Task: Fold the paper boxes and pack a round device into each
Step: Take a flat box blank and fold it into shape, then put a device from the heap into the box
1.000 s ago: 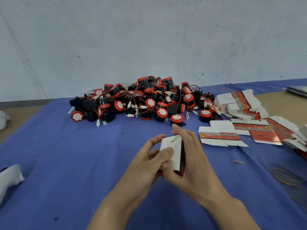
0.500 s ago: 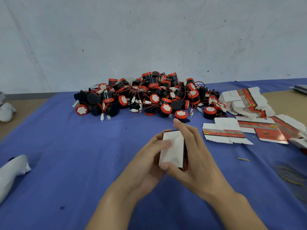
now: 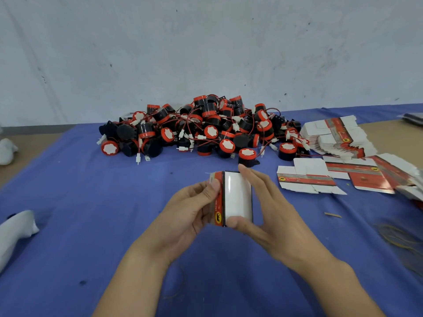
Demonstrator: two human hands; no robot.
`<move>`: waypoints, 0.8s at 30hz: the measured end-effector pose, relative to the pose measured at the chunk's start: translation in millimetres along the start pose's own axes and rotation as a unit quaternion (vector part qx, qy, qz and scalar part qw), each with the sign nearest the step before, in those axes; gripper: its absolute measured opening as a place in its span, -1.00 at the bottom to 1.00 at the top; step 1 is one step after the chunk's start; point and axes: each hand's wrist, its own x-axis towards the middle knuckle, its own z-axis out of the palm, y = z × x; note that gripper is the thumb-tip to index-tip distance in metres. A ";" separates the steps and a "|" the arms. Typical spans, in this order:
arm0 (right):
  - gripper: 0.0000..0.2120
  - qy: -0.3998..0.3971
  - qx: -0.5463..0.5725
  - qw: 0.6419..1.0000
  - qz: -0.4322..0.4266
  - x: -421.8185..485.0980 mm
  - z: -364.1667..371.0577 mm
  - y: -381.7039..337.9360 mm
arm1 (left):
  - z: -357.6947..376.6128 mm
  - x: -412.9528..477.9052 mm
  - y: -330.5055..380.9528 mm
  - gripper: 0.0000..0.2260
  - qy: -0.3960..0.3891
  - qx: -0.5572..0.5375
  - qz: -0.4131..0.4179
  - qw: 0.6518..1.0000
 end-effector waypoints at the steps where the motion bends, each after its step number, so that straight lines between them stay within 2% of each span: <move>1: -0.21 -0.014 -0.008 1.000 0.012 0.2 0.8 3.9 | 0.5 -0.1 0.8 -0.65 0.021 0.054 0.017 0.998; 2: -0.18 -0.028 -0.018 0.999 0.025 0.2 1.9 8.1 | 1.1 0.2 -0.2 -0.75 0.046 0.135 0.043 0.989; 3: -0.15 -0.042 -0.028 0.998 0.037 -0.4 3.6 12.4 | 2.5 -0.1 -1.5 -0.88 0.074 0.244 0.070 0.964; 4: -0.14 -0.060 -0.031 0.996 0.049 -1.8 5.7 17.2 | 4.0 0.2 -4.3 -0.90 0.096 0.368 0.095 0.920; 6: -0.17 -0.098 -0.014 0.992 0.080 -5.3 8.4 26.7 | 6.5 3.6 -15.4 -0.81 0.101 0.601 0.122 0.783; 7: -0.18 -0.112 -0.008 0.989 0.095 -6.7 8.4 30.7 | 8.4 3.8 -20.4 -0.78 0.095 0.670 0.128 0.725; 8: -0.15 -0.120 -0.005 0.987 0.109 -7.5 7.8 34.1 | 11.1 3.2 -24.7 -0.74 0.085 0.708 0.137 0.688; 9: -0.12 -0.121 -0.003 0.985 0.121 -7.6 6.8 36.8 | 13.8 3.2 -28.7 -0.68 0.070 0.722 0.146 0.673; 11: -0.12 -0.113 0.010 0.984 0.135 -5.9 5.5 40.4 | 19.7 4.6 -34.5 -0.65 0.040 0.722 0.163 0.672; 15: -0.28 -0.107 0.026 0.984 0.138 -2.2 6.2 43.1 | 26.8 8.7 -40.5 -0.71 0.015 0.728 0.189 0.658; 18: -0.35 -0.113 0.032 0.981 0.153 0.5 5.6 47.1 | 37.3 6.3 -33.8 -0.73 0.051 0.671 0.273 0.687; 20: -0.29 -0.129 0.048 0.977 0.163 2.3 4.5 50.8 | 45.7 2.0 -27.1 -0.71 0.094 0.619 0.329 0.707; 22: -0.13 -0.141 0.083 0.969 0.186 4.8 1.8 54.3 | 50.9 -1.8 -19.8 -0.67 0.135 0.557 0.365 0.734; 24: 0.02 -0.129 0.121 0.960 0.217 6.6 -3.9 58.0 | 54.7 -2.7 -9.2 -0.73 0.172 0.507 0.386 0.751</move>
